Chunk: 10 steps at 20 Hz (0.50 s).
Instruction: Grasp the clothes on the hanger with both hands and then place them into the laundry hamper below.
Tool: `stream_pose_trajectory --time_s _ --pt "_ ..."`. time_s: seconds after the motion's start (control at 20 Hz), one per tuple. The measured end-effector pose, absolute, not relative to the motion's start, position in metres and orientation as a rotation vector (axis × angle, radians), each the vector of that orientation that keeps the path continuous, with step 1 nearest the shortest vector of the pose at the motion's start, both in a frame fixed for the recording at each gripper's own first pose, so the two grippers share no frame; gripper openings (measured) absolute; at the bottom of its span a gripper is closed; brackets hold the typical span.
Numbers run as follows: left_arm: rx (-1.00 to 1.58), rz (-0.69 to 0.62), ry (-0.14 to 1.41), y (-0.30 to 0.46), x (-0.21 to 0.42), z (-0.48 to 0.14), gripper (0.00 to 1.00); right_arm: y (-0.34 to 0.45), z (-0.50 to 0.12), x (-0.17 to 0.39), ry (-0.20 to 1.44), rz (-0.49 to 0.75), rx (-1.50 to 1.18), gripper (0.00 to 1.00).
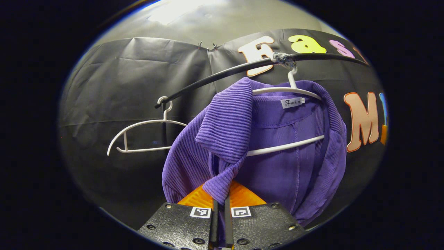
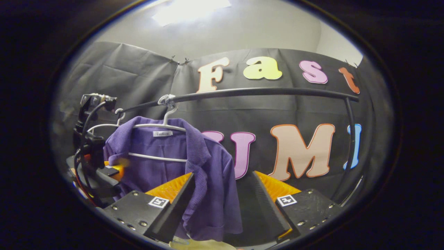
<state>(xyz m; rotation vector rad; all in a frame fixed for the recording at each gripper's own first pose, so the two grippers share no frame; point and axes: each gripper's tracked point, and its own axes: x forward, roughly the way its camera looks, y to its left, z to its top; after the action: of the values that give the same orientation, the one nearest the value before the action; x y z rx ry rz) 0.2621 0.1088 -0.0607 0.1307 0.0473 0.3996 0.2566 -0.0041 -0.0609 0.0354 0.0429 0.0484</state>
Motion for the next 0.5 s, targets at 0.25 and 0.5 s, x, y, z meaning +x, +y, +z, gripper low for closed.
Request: stream_pose_trajectory --time_s 0.25,0.5 --pt "0.125 0.376 0.086 0.105 0.259 -0.061 0.00 0.007 -0.067 0.275 0.049 0.080 0.047 0.97" --pt "0.096 0.355 0.105 0.105 0.256 -0.061 0.00 0.012 -0.073 0.295 0.046 0.105 0.047 0.97"
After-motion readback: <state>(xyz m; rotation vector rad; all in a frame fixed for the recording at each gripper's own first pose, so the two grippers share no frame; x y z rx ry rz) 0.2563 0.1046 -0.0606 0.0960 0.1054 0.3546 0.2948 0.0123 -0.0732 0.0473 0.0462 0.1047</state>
